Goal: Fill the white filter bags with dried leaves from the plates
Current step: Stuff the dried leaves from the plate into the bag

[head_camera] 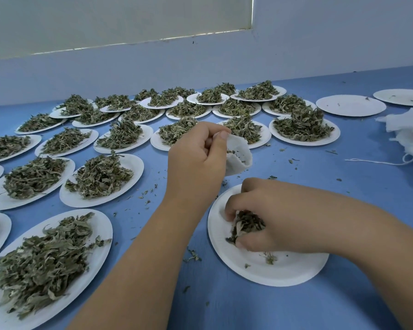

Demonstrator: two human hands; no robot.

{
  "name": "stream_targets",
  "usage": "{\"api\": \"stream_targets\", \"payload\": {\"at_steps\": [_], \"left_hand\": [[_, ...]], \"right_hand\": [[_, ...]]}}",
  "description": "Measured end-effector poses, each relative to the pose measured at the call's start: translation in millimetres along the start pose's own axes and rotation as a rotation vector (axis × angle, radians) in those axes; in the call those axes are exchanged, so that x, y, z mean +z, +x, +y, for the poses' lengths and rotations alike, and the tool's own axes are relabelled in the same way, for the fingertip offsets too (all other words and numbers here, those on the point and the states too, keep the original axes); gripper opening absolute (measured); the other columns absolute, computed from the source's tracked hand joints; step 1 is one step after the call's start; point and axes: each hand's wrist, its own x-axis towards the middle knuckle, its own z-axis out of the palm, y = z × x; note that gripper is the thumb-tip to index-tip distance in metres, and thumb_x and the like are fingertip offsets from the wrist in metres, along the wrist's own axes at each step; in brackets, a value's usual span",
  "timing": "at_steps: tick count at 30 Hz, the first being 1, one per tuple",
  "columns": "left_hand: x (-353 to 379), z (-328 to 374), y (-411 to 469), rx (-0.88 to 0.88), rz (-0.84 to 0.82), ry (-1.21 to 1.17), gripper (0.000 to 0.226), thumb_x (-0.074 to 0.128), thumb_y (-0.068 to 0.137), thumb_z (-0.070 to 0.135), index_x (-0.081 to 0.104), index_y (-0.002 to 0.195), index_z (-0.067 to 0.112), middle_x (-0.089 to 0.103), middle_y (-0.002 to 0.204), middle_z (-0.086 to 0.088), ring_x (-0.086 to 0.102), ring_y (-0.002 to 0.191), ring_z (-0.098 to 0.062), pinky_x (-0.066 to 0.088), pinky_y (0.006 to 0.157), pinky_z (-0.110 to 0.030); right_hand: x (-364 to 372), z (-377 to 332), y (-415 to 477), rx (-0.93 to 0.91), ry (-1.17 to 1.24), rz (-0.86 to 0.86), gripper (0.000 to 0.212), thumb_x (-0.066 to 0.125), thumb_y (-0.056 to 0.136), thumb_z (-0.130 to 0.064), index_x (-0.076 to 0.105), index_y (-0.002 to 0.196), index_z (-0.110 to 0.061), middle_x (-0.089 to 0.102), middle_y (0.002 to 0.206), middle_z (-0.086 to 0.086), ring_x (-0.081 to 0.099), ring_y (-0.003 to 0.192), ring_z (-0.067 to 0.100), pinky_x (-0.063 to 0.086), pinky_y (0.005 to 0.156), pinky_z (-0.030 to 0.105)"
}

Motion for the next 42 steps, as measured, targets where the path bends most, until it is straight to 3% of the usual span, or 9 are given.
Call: {"api": "stream_targets", "payload": {"at_steps": [5, 14, 18, 20, 23, 26, 30, 39, 42], "left_hand": [[0.1, 0.6, -0.3, -0.002, 0.003, -0.006, 0.017, 0.057, 0.094, 0.017, 0.065, 0.085, 0.028, 0.054, 0.063, 0.014, 0.048, 0.058, 0.001, 0.037, 0.055, -0.010], [-2.6, 1.5, -1.8, 0.131, 0.058, 0.093, 0.014, 0.053, 0.093, 0.021, 0.067, 0.091, 0.020, 0.054, 0.065, 0.018, 0.050, 0.062, -0.001, 0.040, 0.059, -0.018], [-4.2, -1.0, -1.3, 0.224, 0.076, 0.167, 0.017, 0.052, 0.094, 0.017, 0.068, 0.096, 0.011, 0.054, 0.072, 0.018, 0.053, 0.068, -0.004, 0.047, 0.061, -0.028], [-3.8, -2.9, -1.0, 0.222, 0.050, 0.173, 0.016, 0.053, 0.094, 0.015, 0.068, 0.096, 0.011, 0.054, 0.073, 0.019, 0.056, 0.070, -0.002, 0.048, 0.064, -0.024], [-3.2, -4.1, -0.8, 0.222, 0.004, 0.205, 0.014, 0.054, 0.093, 0.015, 0.067, 0.092, 0.014, 0.051, 0.068, 0.022, 0.050, 0.067, 0.005, 0.035, 0.061, -0.009], [-2.2, -5.4, -1.7, 0.207, -0.037, 0.199, 0.014, 0.053, 0.091, 0.018, 0.067, 0.089, 0.015, 0.046, 0.060, 0.019, 0.045, 0.060, 0.002, 0.031, 0.057, -0.010], [0.2, -5.3, -3.5, 0.219, -0.079, 0.224, 0.013, 0.055, 0.090, 0.018, 0.068, 0.087, 0.015, 0.040, 0.053, 0.016, 0.042, 0.055, -0.001, 0.029, 0.054, -0.014], [5.4, -2.9, -6.6, 0.169, -0.128, 0.146, 0.012, 0.058, 0.088, 0.018, 0.070, 0.084, 0.016, 0.048, 0.053, 0.002, 0.041, 0.051, -0.006, 0.030, 0.048, -0.012], [6.9, -0.5, -8.0, 0.161, -0.136, 0.139, 0.012, 0.059, 0.088, 0.016, 0.070, 0.083, 0.016, 0.045, 0.051, 0.007, 0.042, 0.051, -0.006, 0.031, 0.048, -0.013]], "right_hand": [[1.1, 0.5, 3.0, -0.040, 0.059, 0.045, 0.020, 0.061, 0.084, -0.046, 0.062, 0.103, -0.042, 0.049, 0.102, -0.016, 0.051, 0.086, 0.002, 0.048, 0.076, 0.027], [1.8, 2.9, 5.7, -0.085, 0.006, 0.110, 0.016, 0.057, 0.085, -0.027, 0.071, 0.092, -0.030, 0.066, 0.084, -0.005, 0.060, 0.078, 0.011, 0.053, 0.070, 0.037], [-2.3, 7.0, 5.3, -0.064, 0.085, 0.111, 0.016, 0.061, 0.083, -0.026, 0.073, 0.092, -0.032, 0.066, 0.083, -0.012, 0.059, 0.073, 0.005, 0.050, 0.065, 0.025], [-6.6, 10.6, 4.4, -0.051, 0.153, 0.121, 0.013, 0.065, 0.082, -0.028, 0.074, 0.090, -0.035, 0.066, 0.079, -0.017, 0.059, 0.071, 0.000, 0.049, 0.062, 0.019], [-15.0, 17.6, 1.5, -0.055, 0.291, 0.168, 0.010, 0.071, 0.080, -0.029, 0.075, 0.084, -0.037, 0.067, 0.076, -0.022, 0.060, 0.069, -0.004, 0.048, 0.060, 0.013], [-23.6, 24.1, -3.1, -0.040, 0.473, 0.242, 0.010, 0.074, 0.077, -0.027, 0.074, 0.077, -0.037, 0.067, 0.065, -0.015, 0.057, 0.052, -0.002, 0.042, 0.048, 0.010], [-32.5, 31.3, -5.7, -0.022, 0.600, 0.367, 0.007, 0.074, 0.074, -0.026, 0.076, 0.075, -0.032, 0.068, 0.059, -0.006, 0.061, 0.049, 0.007, 0.048, 0.051, 0.015], [-32.1, 30.8, -1.6, 0.102, 0.515, 0.562, 0.010, 0.075, 0.076, -0.022, 0.073, 0.071, -0.031, 0.063, 0.051, -0.013, 0.059, 0.047, 0.006, 0.040, 0.046, 0.007], [-27.2, 27.4, 2.1, 0.139, 0.444, 0.589, 0.009, 0.074, 0.077, -0.023, 0.074, 0.075, -0.032, 0.060, 0.051, -0.019, 0.053, 0.047, 0.001, 0.039, 0.046, 0.008]]}}
